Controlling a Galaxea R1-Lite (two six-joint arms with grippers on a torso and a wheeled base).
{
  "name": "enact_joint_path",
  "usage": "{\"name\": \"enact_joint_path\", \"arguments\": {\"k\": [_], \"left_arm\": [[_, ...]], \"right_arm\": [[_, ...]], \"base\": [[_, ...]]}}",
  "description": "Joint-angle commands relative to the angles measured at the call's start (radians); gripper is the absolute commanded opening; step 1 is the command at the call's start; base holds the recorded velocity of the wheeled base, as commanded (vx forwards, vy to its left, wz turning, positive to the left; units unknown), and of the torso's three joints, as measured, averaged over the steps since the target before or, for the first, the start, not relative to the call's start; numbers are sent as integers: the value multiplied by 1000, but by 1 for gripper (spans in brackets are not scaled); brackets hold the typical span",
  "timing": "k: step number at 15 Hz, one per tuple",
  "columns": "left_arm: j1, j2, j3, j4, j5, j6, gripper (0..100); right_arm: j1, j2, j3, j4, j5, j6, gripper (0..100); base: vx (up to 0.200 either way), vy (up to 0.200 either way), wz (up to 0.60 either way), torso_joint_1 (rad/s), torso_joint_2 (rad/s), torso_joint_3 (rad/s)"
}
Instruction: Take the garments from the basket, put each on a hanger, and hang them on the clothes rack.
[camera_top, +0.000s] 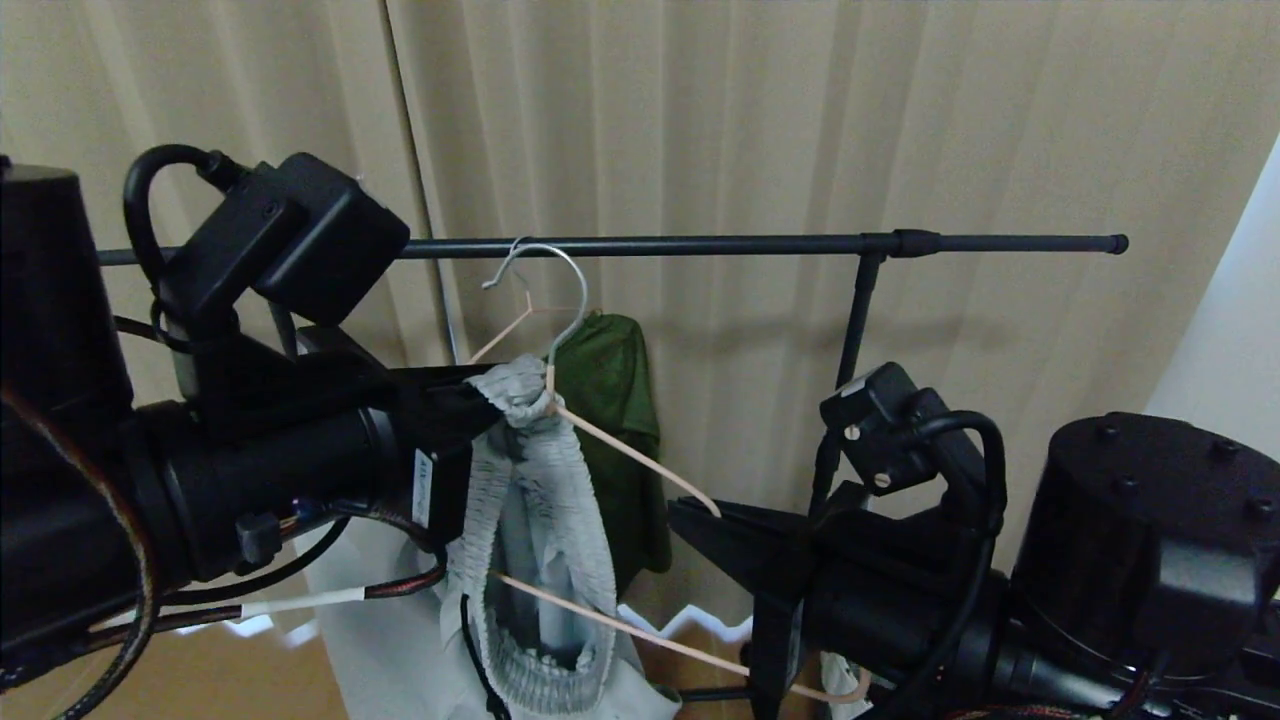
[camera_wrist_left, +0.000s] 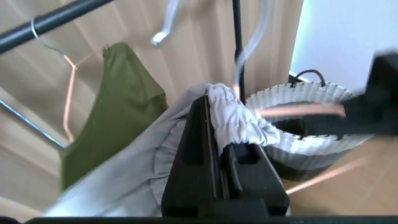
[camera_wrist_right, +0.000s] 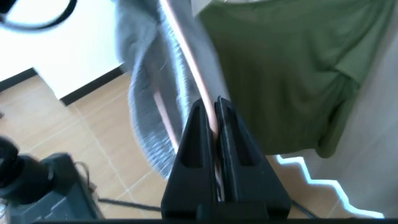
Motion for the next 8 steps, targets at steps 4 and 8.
{"name": "enact_joint_path", "arguments": {"k": [4,8], "left_arm": [[-3,-24,56,-6,-3,15,0],[-21,-22,108,-70,-3,18,0]], "right_arm": [[-25,-102,14,9,9,-21,0],[-37,-106,16,0,11,-21,0]], "base": [[0,0,0,0,0,0],[0,0,0,0,0,0]]}}
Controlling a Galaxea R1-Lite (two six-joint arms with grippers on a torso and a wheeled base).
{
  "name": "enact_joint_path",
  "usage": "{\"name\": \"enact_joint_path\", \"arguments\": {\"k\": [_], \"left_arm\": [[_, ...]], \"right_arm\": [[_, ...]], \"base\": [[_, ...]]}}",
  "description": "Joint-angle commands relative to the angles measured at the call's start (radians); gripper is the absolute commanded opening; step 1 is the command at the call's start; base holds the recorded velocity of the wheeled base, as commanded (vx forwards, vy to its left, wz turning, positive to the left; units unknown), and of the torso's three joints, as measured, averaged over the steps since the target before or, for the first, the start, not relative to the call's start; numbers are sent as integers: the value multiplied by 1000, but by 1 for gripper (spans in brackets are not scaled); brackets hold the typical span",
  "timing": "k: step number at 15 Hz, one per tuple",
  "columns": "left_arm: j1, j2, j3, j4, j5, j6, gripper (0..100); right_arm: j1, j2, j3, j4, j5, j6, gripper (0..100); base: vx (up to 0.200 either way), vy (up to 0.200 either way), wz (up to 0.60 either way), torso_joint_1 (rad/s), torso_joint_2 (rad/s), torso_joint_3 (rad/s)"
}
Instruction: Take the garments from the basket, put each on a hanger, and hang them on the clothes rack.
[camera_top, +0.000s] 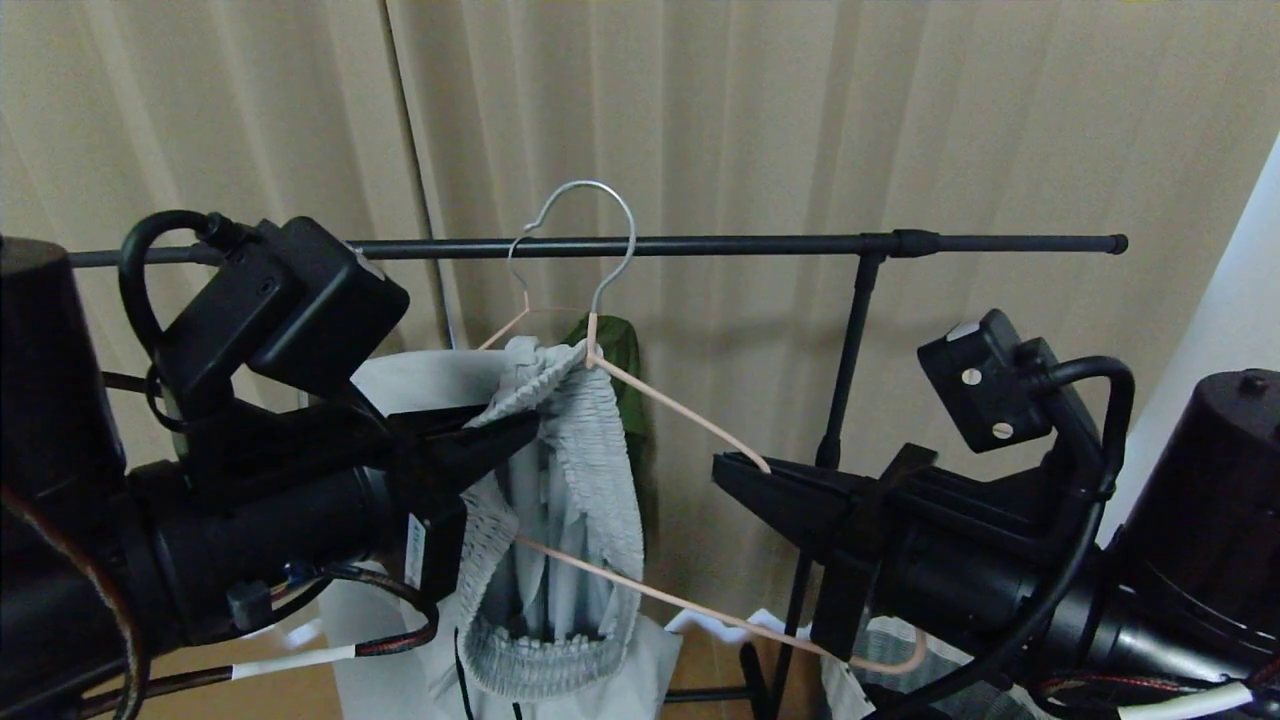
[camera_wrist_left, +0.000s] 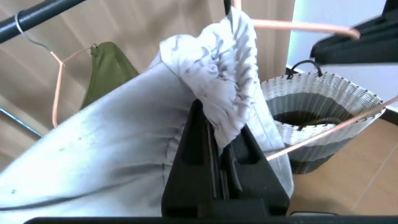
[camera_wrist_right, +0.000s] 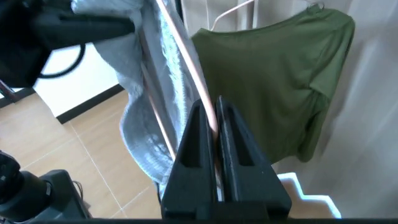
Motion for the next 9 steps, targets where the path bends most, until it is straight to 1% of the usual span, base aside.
{"name": "enact_joint_path", "arguments": {"k": [1,3,4,7,9], "left_arm": [[-1,2,18,-8,2,8,0],[-2,0,18,-9,3,9,0],[-7,0,20,-9,2,9,100],[-16,-10,22,-11,-1,9,100],[-16,-40,40,-28,-44,9,100]], "right_arm": [[1,-21,0,0,1,1,0],[1,-32,2,0,1,1,0],[1,-36,2,0,1,1,0],[1,-56,2,0,1,-6,0],[1,-64,9,0,2,-7,0]], "base": [[0,0,0,0,0,0],[0,0,0,0,0,0],[0,0,0,0,0,0],[0,0,0,0,0,0],[0,0,0,0,0,0]]}}
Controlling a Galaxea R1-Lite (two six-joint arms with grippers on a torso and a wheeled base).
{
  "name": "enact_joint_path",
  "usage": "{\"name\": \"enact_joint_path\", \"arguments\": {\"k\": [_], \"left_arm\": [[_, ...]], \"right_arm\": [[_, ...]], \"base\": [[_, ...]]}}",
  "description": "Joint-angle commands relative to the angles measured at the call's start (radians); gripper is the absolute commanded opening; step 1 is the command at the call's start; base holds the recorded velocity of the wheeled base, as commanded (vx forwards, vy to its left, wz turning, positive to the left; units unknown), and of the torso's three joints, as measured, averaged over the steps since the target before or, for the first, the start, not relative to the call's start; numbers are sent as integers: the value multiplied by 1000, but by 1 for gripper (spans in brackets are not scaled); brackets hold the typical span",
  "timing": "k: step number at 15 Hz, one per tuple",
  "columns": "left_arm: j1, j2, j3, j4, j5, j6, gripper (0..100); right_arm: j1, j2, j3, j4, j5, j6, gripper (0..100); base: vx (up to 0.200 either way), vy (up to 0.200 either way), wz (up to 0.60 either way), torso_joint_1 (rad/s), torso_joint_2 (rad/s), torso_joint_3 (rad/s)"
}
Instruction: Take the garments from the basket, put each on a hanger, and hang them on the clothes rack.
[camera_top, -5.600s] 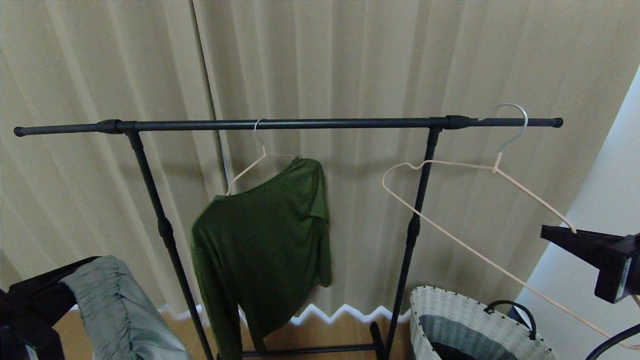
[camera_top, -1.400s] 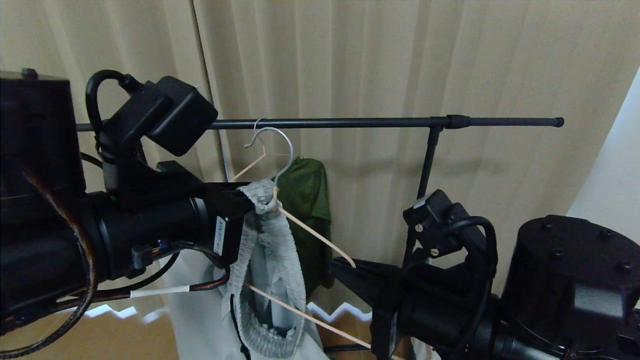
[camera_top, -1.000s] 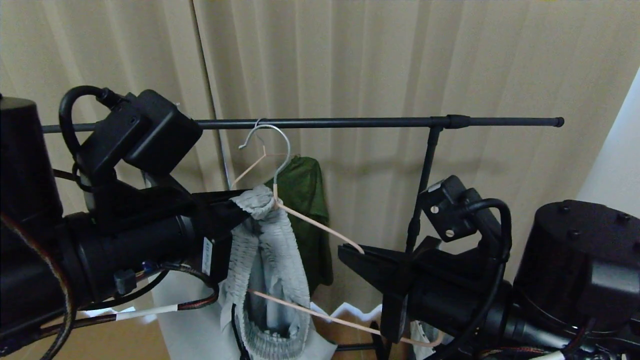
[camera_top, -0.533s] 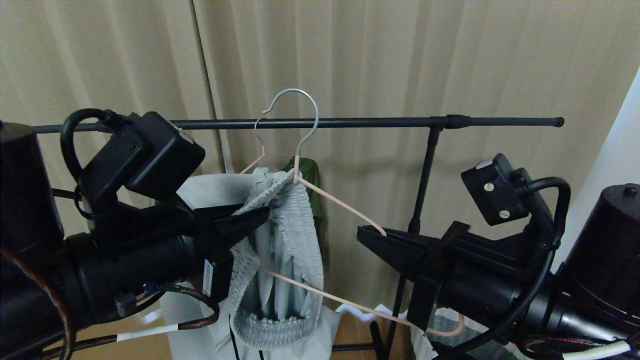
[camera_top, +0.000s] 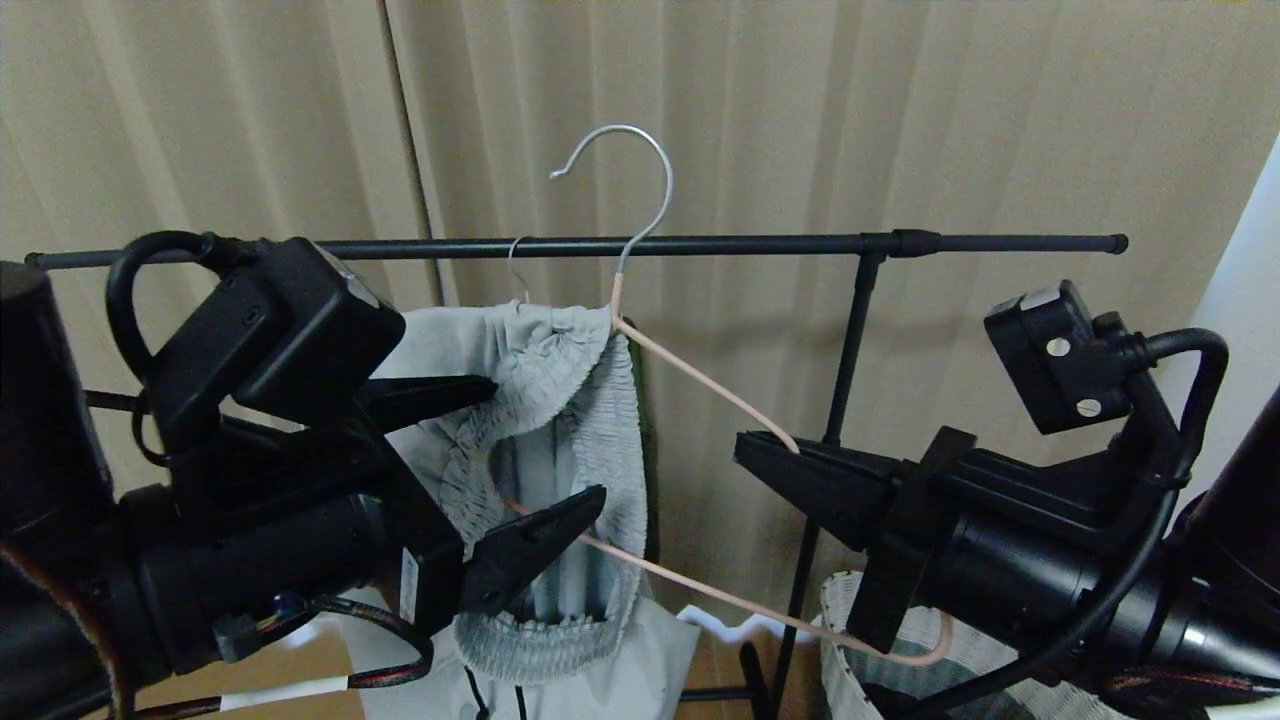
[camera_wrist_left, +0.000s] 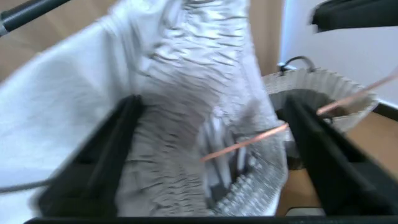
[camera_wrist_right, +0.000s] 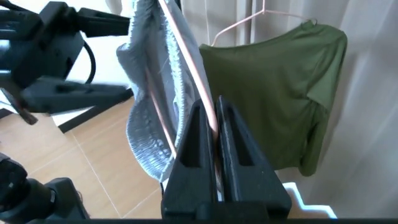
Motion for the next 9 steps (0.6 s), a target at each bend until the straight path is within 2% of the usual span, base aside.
{"name": "enact_joint_path", "arguments": {"k": [1,3,5,6,8,9], "left_arm": [[1,-35,26,-20,-24,0,100],[4,-86,86,-76,-53,0,100],[4,-129,129,-128,-112,-2,100],[10,-144,125,-139,-139,-3,100],[49,-141,107,-139,-139,7,100],[49,-141,107,-139,-139,7,100]], "right_arm": [[-3,-18,5,3,1,-8,0],[-76,-50,40,12,33,-40,0],[-131,-139,97,21,114,-71,0],[-165,-199,115,69,128,-74,0],[-185,-258,118,150,130,-74,0],[-185,-258,118,150,130,-74,0]], "base": [[0,0,0,0,0,0],[0,0,0,0,0,0],[0,0,0,0,0,0],[0,0,0,0,0,0],[0,0,0,0,0,0],[0,0,0,0,0,0]]}}
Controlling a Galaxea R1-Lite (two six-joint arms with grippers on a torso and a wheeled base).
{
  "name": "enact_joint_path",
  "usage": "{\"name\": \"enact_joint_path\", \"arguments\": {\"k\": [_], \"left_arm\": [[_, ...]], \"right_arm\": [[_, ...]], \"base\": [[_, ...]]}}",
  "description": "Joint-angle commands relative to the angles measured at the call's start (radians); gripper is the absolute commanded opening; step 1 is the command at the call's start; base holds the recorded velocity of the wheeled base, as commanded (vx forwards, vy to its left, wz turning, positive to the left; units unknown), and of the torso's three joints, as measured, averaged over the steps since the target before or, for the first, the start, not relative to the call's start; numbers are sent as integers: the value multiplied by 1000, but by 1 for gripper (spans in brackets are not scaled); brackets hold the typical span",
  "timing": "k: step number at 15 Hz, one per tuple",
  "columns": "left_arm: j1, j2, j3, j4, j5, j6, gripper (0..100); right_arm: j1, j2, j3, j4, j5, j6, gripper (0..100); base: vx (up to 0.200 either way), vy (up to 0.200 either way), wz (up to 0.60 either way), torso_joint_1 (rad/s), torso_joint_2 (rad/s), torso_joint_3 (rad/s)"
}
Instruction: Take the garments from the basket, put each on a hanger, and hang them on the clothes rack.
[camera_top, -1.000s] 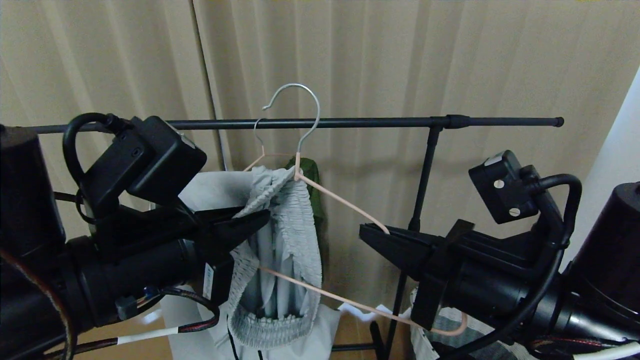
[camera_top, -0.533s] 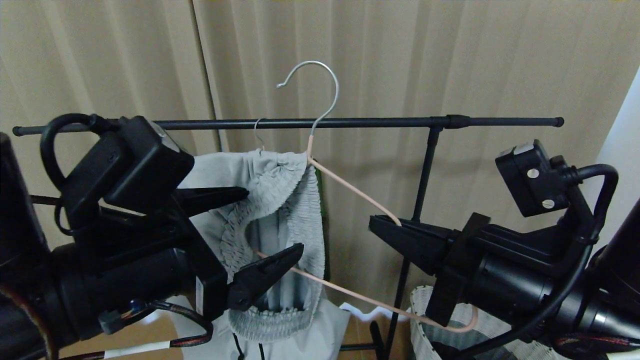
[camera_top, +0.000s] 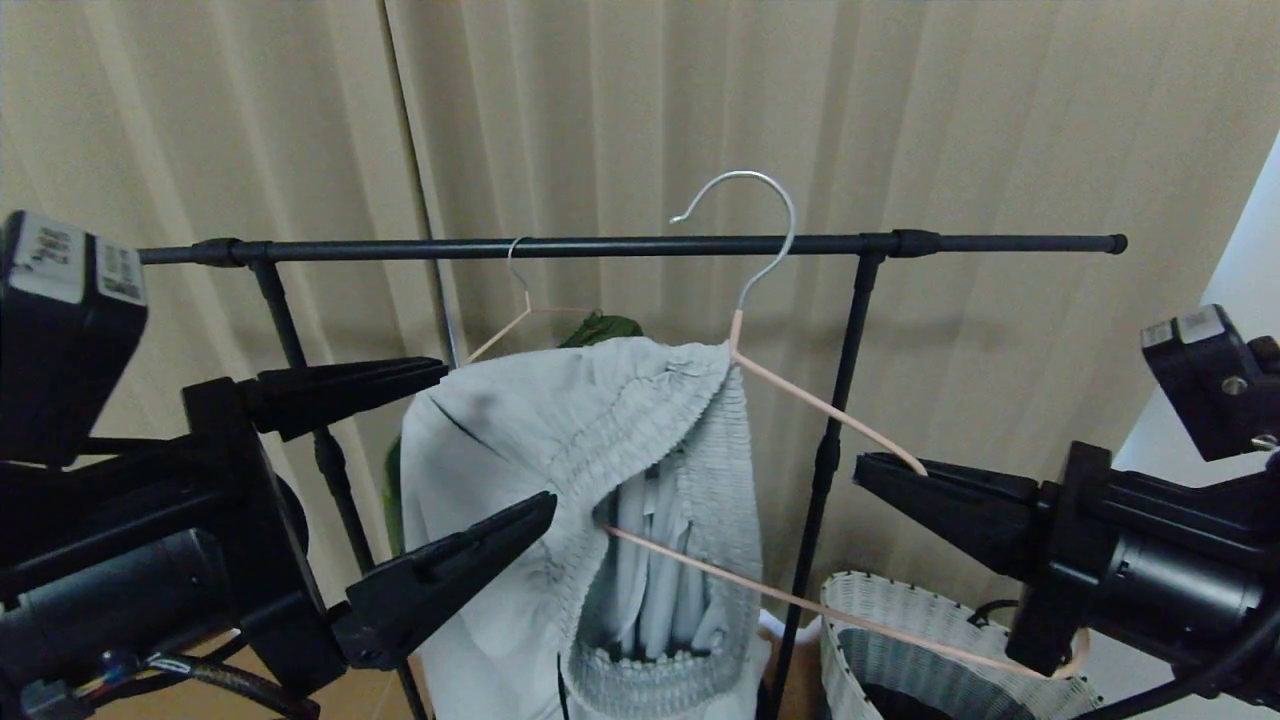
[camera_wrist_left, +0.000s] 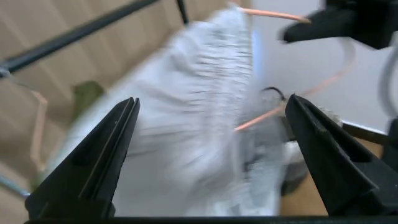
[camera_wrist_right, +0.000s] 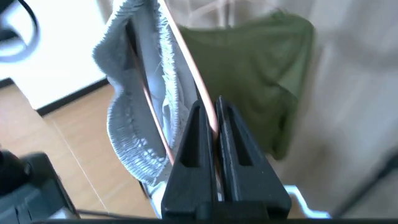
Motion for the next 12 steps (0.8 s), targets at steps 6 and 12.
{"name": "enact_joint_path", "arguments": {"k": [6,12], "left_arm": [[117,102,-30,1,-85,345,100],[109,203,-102,1,-136,346,100]], "right_arm": [[-18,-85,28,39,164,-48,0],[-12,-55,25,32,202,-81,0]], "base": [[0,0,0,0,0,0],[0,0,0,0,0,0]]}}
